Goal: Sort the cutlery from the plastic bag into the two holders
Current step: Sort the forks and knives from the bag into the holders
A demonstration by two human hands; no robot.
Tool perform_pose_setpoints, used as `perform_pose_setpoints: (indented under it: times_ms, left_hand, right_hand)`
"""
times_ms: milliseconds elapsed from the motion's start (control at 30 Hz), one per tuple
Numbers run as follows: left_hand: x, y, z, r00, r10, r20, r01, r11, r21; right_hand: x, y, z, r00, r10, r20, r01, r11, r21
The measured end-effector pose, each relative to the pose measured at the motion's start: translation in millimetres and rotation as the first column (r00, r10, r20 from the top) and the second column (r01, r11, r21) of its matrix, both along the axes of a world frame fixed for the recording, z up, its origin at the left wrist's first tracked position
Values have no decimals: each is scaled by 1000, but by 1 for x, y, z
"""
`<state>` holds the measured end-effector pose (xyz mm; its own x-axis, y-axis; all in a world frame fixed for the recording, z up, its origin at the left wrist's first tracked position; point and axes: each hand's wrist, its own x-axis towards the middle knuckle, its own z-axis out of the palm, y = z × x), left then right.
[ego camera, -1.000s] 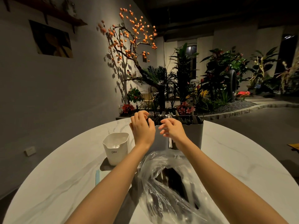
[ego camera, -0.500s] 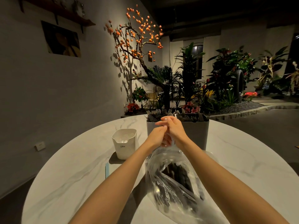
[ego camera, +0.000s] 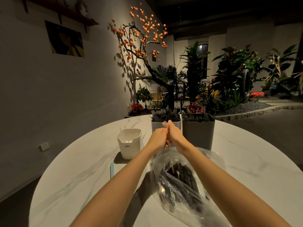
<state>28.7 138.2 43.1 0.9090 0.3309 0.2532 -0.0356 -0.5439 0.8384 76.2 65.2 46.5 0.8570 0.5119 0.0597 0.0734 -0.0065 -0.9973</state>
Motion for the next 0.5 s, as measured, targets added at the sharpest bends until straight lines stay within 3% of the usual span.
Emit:
perform_pose_setpoints:
  times_ms: [133,267,400,500]
  left_hand:
    - [-5,2,2,1000,13,-13,-14,997,-80]
    - [-8,3,0,998,38,-53,-37,999,12]
    - [-14,14,-6,993,51,-104,-57,996,-61]
    - [-21,30,-11,995,76,-70,-76,997,3]
  right_hand:
    - [3,3,-1,999,-2,34,1,1000,14]
    - [2,8,-5,992,34,124,-41,998,48]
    - [0,10,-7,986,86,140,-92,995,31]
    - [-1,14,-5,976,111,188,-113,994,0]
